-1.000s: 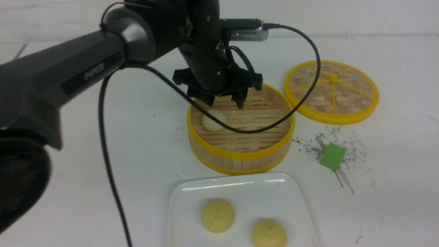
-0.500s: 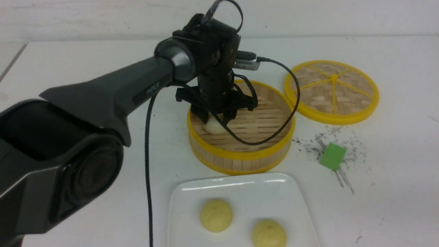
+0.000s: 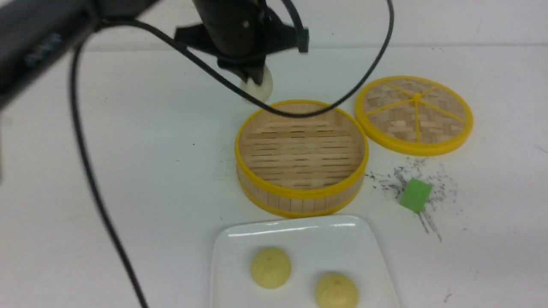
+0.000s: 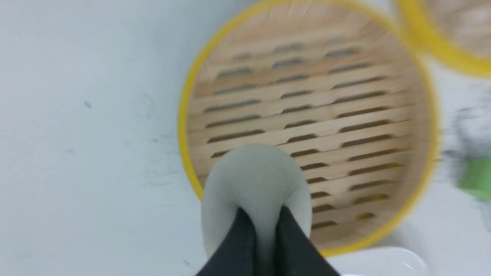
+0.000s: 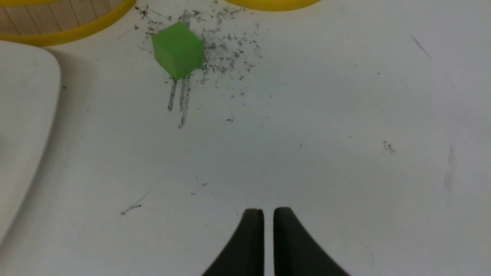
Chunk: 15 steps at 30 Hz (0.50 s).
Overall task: Put the steamed buns into the plate on the white tablecloth.
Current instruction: 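Carry the bun from the bamboo steamer to the plate with the left gripper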
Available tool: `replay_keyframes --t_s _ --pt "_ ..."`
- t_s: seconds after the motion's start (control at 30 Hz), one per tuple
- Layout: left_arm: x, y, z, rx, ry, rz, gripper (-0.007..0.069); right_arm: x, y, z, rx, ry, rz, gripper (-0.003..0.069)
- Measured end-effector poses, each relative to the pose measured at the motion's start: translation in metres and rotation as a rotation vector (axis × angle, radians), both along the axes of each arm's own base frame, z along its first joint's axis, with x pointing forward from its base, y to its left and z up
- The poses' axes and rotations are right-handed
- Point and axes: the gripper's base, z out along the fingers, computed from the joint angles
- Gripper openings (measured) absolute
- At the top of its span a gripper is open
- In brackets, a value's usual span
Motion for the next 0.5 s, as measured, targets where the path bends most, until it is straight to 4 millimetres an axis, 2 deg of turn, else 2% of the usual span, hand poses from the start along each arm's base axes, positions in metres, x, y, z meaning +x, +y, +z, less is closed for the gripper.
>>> replay_keyframes --t_s 0.03,0.07,0.1,0.13,0.2,0.23,0.27,0.3,0.33,0.37,0.43,0.47,0.5 --pt "-0.012 0.006 0.012 -0.029 -0.010 -0.009 0.0029 0.000 0.000 0.000 0.000 0.000 0.000 0.0067" --pt "-0.018 0.008 0.016 -0.040 -0.010 -0.015 0.0029 0.000 0.000 0.000 0.000 0.000 0.000 0.0067" --pt "-0.040 0.012 0.024 -0.079 0.006 -0.058 0.0029 0.000 0.000 0.000 -0.001 -0.001 0.000 0.0070" --pt "-0.045 0.014 0.028 -0.086 0.002 -0.065 0.0029 0.000 0.000 0.000 -0.001 -0.001 0.000 0.0071" --pt "-0.085 0.009 0.014 -0.085 0.086 -0.171 0.0029 0.000 0.000 0.000 0.000 0.000 0.000 0.0073" --pt "-0.086 0.010 0.012 -0.083 0.093 -0.171 0.0029 0.000 0.000 0.000 0.000 0.000 0.000 0.0073" --pt "-0.107 0.003 -0.003 -0.060 0.151 -0.223 0.0030 0.000 0.000 0.000 0.002 0.002 0.000 0.0075" --pt "-0.117 0.000 -0.015 -0.040 0.190 -0.242 0.0030 0.000 0.000 0.000 0.003 0.001 0.001 0.0077" --pt "-0.131 -0.005 -0.037 -0.003 0.260 -0.257 0.0030 0.000 0.000 0.000 0.003 0.001 0.001 0.0078" --pt "-0.138 -0.010 -0.048 0.012 0.284 -0.269 0.0030 0.000 0.000 0.000 0.004 0.002 0.001 0.0079" --pt "-0.154 -0.020 -0.088 0.056 0.342 -0.257 0.0032 0.000 0.000 0.000 0.004 0.001 0.001 0.0080" --pt "-0.154 -0.022 -0.091 0.053 0.341 -0.255 0.0032 0.000 0.000 0.000 0.004 0.001 0.001 0.0080" --pt "-0.162 -0.024 -0.116 0.066 0.372 -0.221 0.0034 0.000 0.000 0.000 0.005 0.002 0.001 0.0082"
